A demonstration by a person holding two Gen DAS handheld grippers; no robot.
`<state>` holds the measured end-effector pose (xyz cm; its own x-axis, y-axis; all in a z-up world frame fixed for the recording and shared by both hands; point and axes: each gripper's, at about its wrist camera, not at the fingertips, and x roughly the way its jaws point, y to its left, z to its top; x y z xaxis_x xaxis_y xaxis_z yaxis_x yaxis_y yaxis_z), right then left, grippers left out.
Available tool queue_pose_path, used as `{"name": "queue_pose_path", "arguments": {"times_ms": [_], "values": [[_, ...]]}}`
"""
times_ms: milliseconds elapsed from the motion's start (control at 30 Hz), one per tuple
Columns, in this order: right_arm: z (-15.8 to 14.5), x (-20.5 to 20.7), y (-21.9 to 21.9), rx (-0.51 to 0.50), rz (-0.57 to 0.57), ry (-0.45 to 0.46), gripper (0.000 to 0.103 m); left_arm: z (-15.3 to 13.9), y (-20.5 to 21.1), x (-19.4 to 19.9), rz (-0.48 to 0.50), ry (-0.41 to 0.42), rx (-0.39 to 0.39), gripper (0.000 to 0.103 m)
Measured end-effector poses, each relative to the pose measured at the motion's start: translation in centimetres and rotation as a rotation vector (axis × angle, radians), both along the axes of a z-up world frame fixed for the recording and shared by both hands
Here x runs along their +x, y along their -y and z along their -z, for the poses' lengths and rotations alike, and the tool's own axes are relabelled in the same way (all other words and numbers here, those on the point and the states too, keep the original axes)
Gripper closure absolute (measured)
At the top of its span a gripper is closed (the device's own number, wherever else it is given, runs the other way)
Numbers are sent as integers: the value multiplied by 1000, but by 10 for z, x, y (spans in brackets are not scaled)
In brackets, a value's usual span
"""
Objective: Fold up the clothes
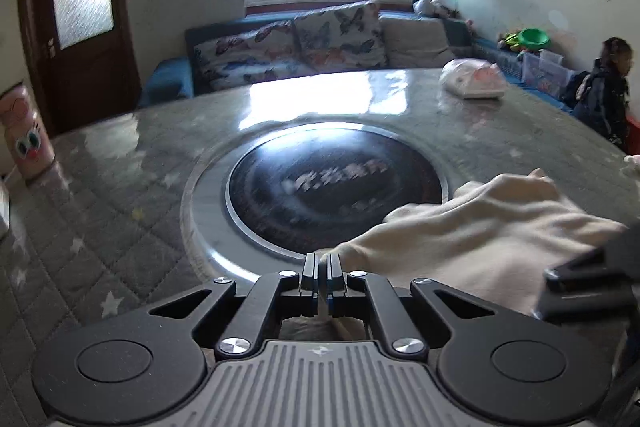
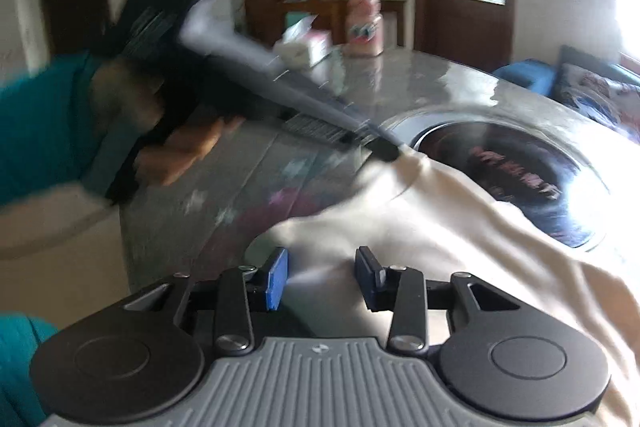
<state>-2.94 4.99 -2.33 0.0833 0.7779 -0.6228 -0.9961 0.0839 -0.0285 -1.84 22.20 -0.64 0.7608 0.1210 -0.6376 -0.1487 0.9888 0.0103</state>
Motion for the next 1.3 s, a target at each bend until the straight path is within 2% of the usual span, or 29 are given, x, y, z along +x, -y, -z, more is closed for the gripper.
{"name": "queue_pose_path", "arguments": {"times_ms": [67, 100, 233, 300, 467, 633, 833, 933, 1033, 1300], "values": [[2, -10, -2, -9, -10, 64, 63, 7, -4, 1, -10, -16, -15, 99], [0, -12, -2, -13, -11, 68, 63, 9, -5, 1, -10, -19, -17, 99], [-10, -4, 6, 9, 5, 12, 64, 12, -6, -2, -9, -16, -25, 98], [-16, 2, 12, 25, 25, -19, 64, 11, -8, -3, -19, -13, -38, 94], [-26, 27, 36, 46, 140, -32, 63, -4, -7, -9, -62, 27, -52, 92], [-24, 66, 45, 40, 302, -58, 63, -22, 16, -10, -16, 78, -105, 92], [-19, 109, 43, 35, 441, -62, 64, -11, 31, 24, 2, 14, -219, 91], [-14, 121, 41, 31, 474, -60, 64, -4, 30, 41, -2, -8, -262, 91], [-7, 128, 39, 8, 497, -71, 64, 6, 28, 54, -23, -38, -264, 91], [2, 127, 35, -8, 483, -16, 64, 15, 22, 56, -45, -37, -284, 90]]}}
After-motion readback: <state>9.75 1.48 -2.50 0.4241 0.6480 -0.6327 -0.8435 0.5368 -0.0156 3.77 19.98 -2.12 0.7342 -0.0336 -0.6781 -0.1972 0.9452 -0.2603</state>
